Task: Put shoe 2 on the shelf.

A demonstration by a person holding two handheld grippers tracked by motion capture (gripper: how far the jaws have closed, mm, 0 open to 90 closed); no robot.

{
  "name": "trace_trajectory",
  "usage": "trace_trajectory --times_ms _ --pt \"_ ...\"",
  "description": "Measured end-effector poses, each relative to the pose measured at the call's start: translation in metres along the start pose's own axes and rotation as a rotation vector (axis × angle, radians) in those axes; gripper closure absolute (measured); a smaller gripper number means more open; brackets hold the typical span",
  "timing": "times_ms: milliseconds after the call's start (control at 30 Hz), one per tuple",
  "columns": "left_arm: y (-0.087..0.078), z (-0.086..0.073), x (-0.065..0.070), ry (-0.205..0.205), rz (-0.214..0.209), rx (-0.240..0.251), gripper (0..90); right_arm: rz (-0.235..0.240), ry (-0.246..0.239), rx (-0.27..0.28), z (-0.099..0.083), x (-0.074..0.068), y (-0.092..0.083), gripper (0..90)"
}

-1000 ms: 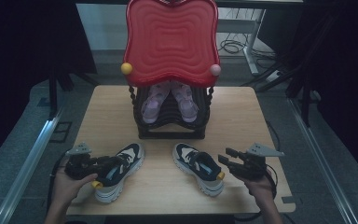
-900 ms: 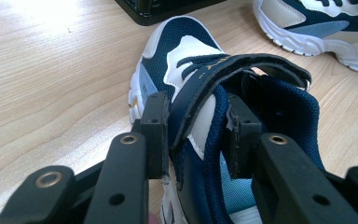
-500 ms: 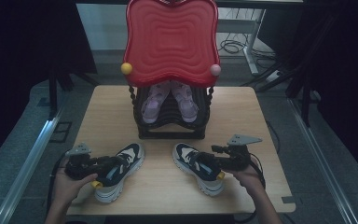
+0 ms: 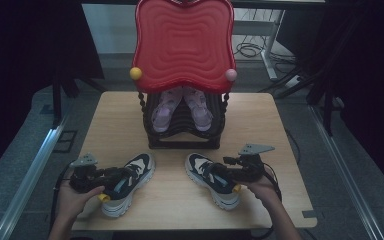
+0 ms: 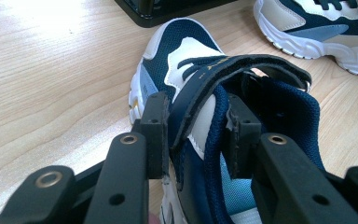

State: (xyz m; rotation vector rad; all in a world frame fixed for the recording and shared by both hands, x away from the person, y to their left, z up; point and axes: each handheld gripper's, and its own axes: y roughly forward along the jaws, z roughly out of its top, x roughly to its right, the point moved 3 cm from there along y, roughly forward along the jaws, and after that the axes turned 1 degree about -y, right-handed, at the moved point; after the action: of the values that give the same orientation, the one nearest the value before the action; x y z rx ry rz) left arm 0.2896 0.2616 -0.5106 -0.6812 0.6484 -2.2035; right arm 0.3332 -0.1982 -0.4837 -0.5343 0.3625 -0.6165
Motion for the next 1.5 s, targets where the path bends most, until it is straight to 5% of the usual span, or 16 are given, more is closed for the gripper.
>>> trace_trajectory --times_ms 733,933,1500 --pt "0.000 0.000 0.001 -0.003 0.002 0.001 65.6 0.049 0.024 -0.133 0.003 0.004 0.010 55.3" --pt "0.000 0.000 0.001 -0.002 0.004 0.000 65.6 0.033 0.020 -0.196 0.002 0.009 0.013 64.8" --pt "0.000 0.000 0.001 -0.002 0.009 0.006 65.8 0.001 -0.066 -0.178 0.002 0.005 0.013 74.2"
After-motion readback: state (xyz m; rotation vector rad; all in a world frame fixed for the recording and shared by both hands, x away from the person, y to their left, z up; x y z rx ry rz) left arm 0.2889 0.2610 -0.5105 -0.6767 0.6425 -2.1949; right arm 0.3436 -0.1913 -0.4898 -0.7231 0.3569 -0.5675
